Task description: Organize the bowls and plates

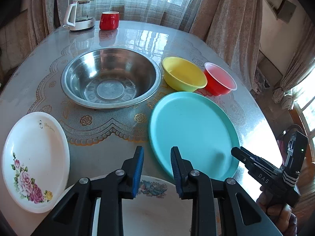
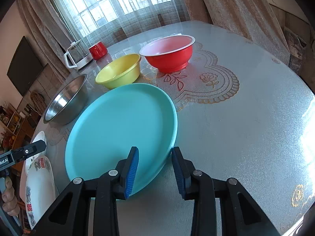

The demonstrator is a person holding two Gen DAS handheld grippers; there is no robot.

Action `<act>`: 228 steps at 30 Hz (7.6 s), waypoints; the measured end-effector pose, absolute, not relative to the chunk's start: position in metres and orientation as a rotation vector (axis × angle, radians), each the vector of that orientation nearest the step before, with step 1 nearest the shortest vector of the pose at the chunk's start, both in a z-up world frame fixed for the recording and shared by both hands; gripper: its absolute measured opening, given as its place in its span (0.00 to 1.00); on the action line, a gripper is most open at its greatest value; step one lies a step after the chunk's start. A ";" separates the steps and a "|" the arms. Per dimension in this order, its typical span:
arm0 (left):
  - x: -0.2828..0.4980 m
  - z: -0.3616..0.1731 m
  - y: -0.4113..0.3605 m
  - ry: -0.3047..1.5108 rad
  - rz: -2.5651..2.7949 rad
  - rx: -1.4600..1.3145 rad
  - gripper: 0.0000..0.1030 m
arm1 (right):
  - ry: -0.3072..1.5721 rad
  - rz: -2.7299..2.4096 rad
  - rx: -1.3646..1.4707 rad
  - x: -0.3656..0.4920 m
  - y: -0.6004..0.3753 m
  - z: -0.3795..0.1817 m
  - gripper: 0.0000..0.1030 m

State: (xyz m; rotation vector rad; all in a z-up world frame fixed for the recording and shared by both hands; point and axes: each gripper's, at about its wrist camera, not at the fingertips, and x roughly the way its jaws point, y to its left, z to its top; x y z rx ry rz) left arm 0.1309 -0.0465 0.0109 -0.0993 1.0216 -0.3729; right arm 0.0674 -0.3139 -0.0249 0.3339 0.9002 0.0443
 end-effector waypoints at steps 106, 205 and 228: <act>0.064 -0.027 0.199 0.815 0.108 -0.470 0.42 | 1.142 0.623 0.203 0.155 -0.043 -0.025 0.21; 0.107 -0.024 -0.129 1.024 -0.360 0.106 0.27 | 0.934 0.036 0.267 0.071 -0.304 -0.038 0.25; 0.091 0.009 -0.095 0.923 -0.364 0.025 0.42 | 0.859 0.004 0.279 0.056 -0.306 -0.017 0.35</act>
